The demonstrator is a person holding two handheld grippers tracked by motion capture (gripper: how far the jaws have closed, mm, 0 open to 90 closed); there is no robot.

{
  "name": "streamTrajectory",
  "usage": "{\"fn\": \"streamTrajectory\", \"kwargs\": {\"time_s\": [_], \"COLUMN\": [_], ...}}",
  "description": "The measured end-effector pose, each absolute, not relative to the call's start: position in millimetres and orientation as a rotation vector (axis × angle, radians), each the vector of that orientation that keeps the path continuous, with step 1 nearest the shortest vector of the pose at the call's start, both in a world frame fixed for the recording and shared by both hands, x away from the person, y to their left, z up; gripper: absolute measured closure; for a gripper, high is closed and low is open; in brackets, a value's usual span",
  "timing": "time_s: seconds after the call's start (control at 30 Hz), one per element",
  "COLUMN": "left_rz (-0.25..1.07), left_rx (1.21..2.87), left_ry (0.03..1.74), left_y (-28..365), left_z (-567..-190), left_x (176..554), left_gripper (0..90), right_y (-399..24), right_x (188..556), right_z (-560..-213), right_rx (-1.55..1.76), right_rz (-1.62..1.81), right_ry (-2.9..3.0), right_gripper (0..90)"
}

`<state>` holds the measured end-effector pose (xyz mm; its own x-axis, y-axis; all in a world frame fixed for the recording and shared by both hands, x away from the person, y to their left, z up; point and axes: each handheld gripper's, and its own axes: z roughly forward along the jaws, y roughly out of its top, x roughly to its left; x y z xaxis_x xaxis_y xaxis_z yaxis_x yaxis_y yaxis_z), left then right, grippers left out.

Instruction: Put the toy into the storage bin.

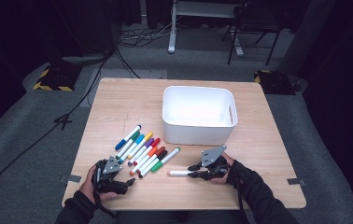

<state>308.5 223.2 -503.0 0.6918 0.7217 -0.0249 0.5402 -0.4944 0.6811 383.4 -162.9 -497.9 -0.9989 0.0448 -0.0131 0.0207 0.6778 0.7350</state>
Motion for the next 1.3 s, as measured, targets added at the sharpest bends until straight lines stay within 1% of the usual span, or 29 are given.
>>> {"fn": "streamTrajectory", "kwargs": {"time_s": [0.1,0.17,0.2,0.23,0.27,0.3,0.33,0.37,0.4,0.43,0.47,0.5,0.53,0.57,0.6,0.63,0.67,0.77,0.8,0.83,0.87,0.9,0.97,1.07,1.13,1.2,1.3], "left_rz": [0.337,0.409,0.41,0.44,0.471,0.433,0.456,0.494,0.513,0.502,0.572,0.618,0.629,0.585,0.57,0.59,0.571,0.468,0.431,0.402,0.39,0.363,0.345,0.349,0.357,0.372,0.354], "left_rx": [2.227,2.205,2.207,2.209,2.192,2.14,2.108,2.044,1.964,1.907,1.899,1.889,1.866,1.818,1.815,1.863,1.887,1.947,1.941,1.979,1.984,2.027,2.031,2.027,2.042,2.053,2.044], "left_ry": [0.948,1.007,1.011,1.009,0.981,0.95,0.948,0.965,0.96,0.964,1.003,1.062,1.111,1.178,1.21,1.243,1.281,1.353,1.359,1.335,1.334,1.332,1.316,1.316,1.306,1.297,1.264], "left_y": [224.0,230.2,233.8,237.8,247.6,257.7,266.0,277.6,291.3,304.8,310.8,315.0,318.0,321.9,322.2,321.3,319.8,318.9,319.2,318.5,316.7,315.5,313.7,312.1,308.8,304.8,298.2], "left_z": [-502.9,-502.3,-502.1,-501.5,-497.5,-492.3,-486.2,-478.0,-469.1,-460.5,-454.8,-451.2,-450.5,-452.6,-455.4,-460.1,-465.9,-481.1,-483.9,-486.8,-489.4,-491.8,-493.8,-494.0,-493.8,-493.9,-495.4], "left_x": [310.3,313.3,313.9,314.7,314.2,314.3,316.0,318.9,324.3,334.9,347.1,362.2,374.8,396.7,408.9,423.3,436.4,462.7,465.9,468.5,469.6,471.4,471.1,469.7,468.3,467.1,465.5], "left_gripper": [14.8,14.7,16.0,15.6,17.9,23.5,22.3,17.6,20.2,24.1,23.2,24.9,26.3,27.7,32.2,34.9,35.0,37.4,37.4,37.5,38.4,38.7,40.4,43.6,48.0,48.7,49.4], "right_y": [-166.8,-168.7,-170.7,-171.6,-172.5,-173.8,-175.0,-176.1,-177.1,-178.5,-180.3,-181.3,-182.0,-181.9,-181.8,-181.6,-181.7,-183.4,-184.3,-185.4,-186.1,-186.5,-186.7,-187.3,-188.2,-188.7,-189.0], "right_x": [381.4,381.0,381.0,380.8,381.2,379.9,380.5,380.3,380.0,380.1,380.6,381.4,381.6,381.3,380.8,380.0,379.3,377.6,376.7,377.5,377.4,378.1,378.2,378.2,378.9,379.0,379.5], "right_z": [-497.5,-498.4,-498.8,-498.6,-498.9,-498.7,-499.2,-498.8,-499.4,-499.9,-501.1,-502.4,-502.3,-502.2,-502.2,-502.6,-502.7,-502.4,-502.4,-502.4,-502.4,-502.6,-502.5,-502.5,-502.6,-502.4,-502.4], "right_rx": [0.059,0.068,0.078,0.08,0.07,0.091,0.082,0.08,0.08,0.081,0.092,0.098,0.102,0.102,0.102,0.117,0.127,0.134,0.139,0.119,0.135,0.128,0.128,0.134,0.146,0.17,0.175], "right_rz": [1.245,1.263,1.269,1.267,1.268,1.273,1.281,1.271,1.287,1.294,1.314,1.337,1.337,1.334,1.331,1.339,1.345,1.34,1.342,1.333,1.337,1.338,1.335,1.328,1.326,1.321,1.316], "right_ry": [2.861,2.852,2.854,2.856,2.851,2.862,2.861,2.869,2.869,2.869,2.874,2.869,2.875,2.872,2.869,2.864,2.867,2.865,2.865,2.863,2.862,2.858,2.856,2.847,2.837,2.832,2.82], "right_gripper": [74.4,74.4,74.4,74.4,74.4,74.4,74.4,74.4,74.3,74.4,74.3,74.4,74.4,74.4,74.4,74.4,74.4,74.3,74.4,74.3,74.3,74.4,74.3,74.3,74.3,74.3,74.4]}}
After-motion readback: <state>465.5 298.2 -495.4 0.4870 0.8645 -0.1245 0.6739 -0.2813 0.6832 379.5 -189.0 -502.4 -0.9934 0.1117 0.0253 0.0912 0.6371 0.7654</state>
